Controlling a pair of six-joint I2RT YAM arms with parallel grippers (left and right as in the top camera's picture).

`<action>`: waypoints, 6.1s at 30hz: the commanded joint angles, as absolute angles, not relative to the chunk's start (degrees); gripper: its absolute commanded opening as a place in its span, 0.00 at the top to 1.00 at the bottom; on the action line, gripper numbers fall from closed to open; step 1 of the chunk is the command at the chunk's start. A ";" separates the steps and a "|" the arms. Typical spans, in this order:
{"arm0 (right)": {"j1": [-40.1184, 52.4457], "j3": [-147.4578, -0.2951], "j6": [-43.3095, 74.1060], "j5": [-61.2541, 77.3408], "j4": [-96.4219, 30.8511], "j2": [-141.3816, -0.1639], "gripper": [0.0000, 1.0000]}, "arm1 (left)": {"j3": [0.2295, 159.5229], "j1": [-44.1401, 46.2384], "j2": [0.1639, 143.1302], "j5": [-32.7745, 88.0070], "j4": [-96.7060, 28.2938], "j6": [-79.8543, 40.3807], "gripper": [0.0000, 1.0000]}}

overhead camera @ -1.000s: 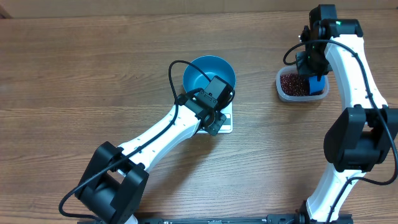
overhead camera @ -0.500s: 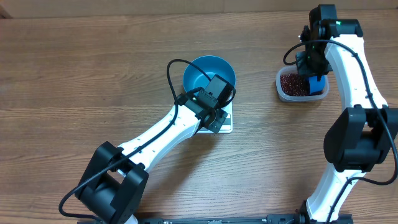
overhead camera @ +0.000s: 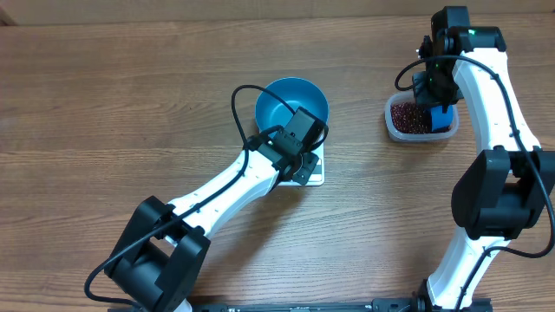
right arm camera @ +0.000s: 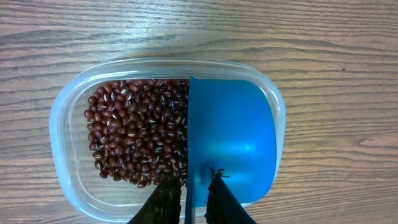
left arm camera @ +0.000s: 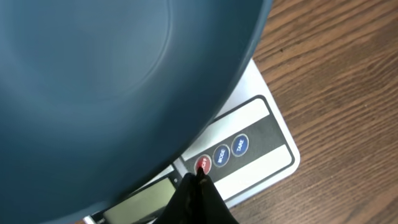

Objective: Scoop item into bowl and weigh 150g on scale

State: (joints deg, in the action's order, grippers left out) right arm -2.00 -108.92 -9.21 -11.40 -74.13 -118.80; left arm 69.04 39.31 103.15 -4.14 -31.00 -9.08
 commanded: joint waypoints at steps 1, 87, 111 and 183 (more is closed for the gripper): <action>-2.44 -108.33 -9.02 -11.68 -73.78 -119.31 0.84 | 66.74 39.64 103.53 -4.43 -28.53 -9.74 0.96; -2.44 -108.31 -9.04 -10.39 -73.73 -119.31 0.84 | 65.04 39.79 111.59 -6.39 -25.19 -8.34 0.96; -2.44 -108.31 -9.04 -10.39 -73.76 -119.31 0.84 | 72.90 39.77 92.18 -4.03 -36.62 -11.40 0.96; -2.44 -108.31 -8.32 -10.20 -73.97 -119.31 0.96 | 72.93 35.92 93.45 -2.09 -47.51 -17.63 0.00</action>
